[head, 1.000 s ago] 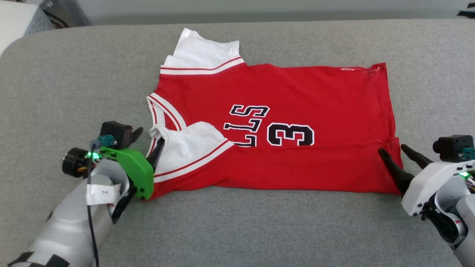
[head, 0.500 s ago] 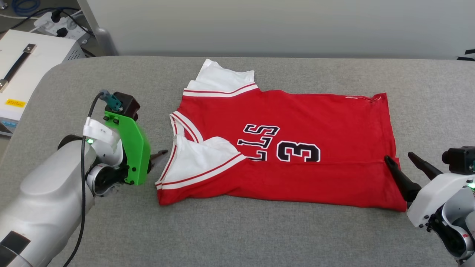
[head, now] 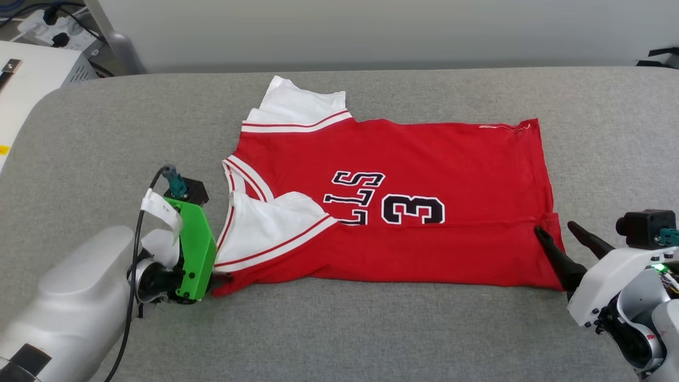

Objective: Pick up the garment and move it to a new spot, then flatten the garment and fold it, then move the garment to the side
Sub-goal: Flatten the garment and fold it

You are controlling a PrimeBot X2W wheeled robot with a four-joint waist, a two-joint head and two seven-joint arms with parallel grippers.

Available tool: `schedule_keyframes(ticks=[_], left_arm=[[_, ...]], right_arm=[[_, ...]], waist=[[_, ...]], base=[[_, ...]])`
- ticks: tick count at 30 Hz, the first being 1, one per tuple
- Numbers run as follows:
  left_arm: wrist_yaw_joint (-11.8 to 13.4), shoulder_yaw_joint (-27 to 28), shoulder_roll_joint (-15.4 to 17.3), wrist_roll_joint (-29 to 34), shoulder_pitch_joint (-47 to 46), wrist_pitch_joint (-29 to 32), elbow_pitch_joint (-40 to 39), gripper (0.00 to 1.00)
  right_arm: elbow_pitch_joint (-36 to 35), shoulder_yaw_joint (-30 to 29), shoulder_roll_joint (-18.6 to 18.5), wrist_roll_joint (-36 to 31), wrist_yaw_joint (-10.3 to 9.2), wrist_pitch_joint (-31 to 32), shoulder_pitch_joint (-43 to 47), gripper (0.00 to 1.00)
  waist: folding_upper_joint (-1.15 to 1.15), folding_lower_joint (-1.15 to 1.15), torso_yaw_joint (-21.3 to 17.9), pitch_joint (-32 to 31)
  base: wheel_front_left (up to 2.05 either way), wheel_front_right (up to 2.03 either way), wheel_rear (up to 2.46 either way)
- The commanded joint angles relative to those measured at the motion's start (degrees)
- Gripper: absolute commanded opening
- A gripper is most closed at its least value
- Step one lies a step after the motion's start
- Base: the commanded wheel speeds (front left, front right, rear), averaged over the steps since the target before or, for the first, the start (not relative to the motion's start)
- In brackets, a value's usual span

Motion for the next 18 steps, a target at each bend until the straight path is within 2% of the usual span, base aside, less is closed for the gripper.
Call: schedule_keyframes(ticks=[1, 9, 10, 11, 18], left_arm=[[0.1, -0.2, -0.5, -0.5, 1.2, -0.2, 0.8, 1.00], [-0.1, -1.0, -3.1, -1.6, 3.8, -2.2, 5.2, 1.00], [-0.2, -1.6, -3.4, -1.9, 4.5, -3.3, 5.3, 0.12], [-0.2, -1.9, -3.2, -1.7, 4.6, -3.6, 5.0, 0.00], [-0.2, -4.6, -0.7, 1.0, 3.5, -8.8, 1.7, 0.00]], right_arm=[[0.0, 0.3, 0.5, -0.6, -0.04, 0.2, -1.0, 1.00], [1.0, 1.5, 0.9, -0.2, -0.04, -0.3, -2.3, 1.00], [1.3, 1.3, 0.3, -0.1, -0.04, -0.7, -2.6, 1.00], [1.3, 1.2, 0.1, -0.2, -0.04, -0.8, -2.8, 1.00], [0.2, -0.3, -2.9, -0.4, -0.04, 0.3, -4.0, 1.00]], waist=[[0.00, 0.00, -0.9, 1.0], [0.00, 0.00, -1.6, 2.4], [0.00, 0.00, -1.6, 2.0], [0.00, 0.00, -1.6, 1.8], [0.00, 0.00, -0.8, -0.3]], base=[[0.00, 0.00, 0.00], [0.00, 0.00, 0.00], [0.00, 0.00, 0.00], [0.00, 0.00, 0.00], [0.00, 0.00, 0.00]])
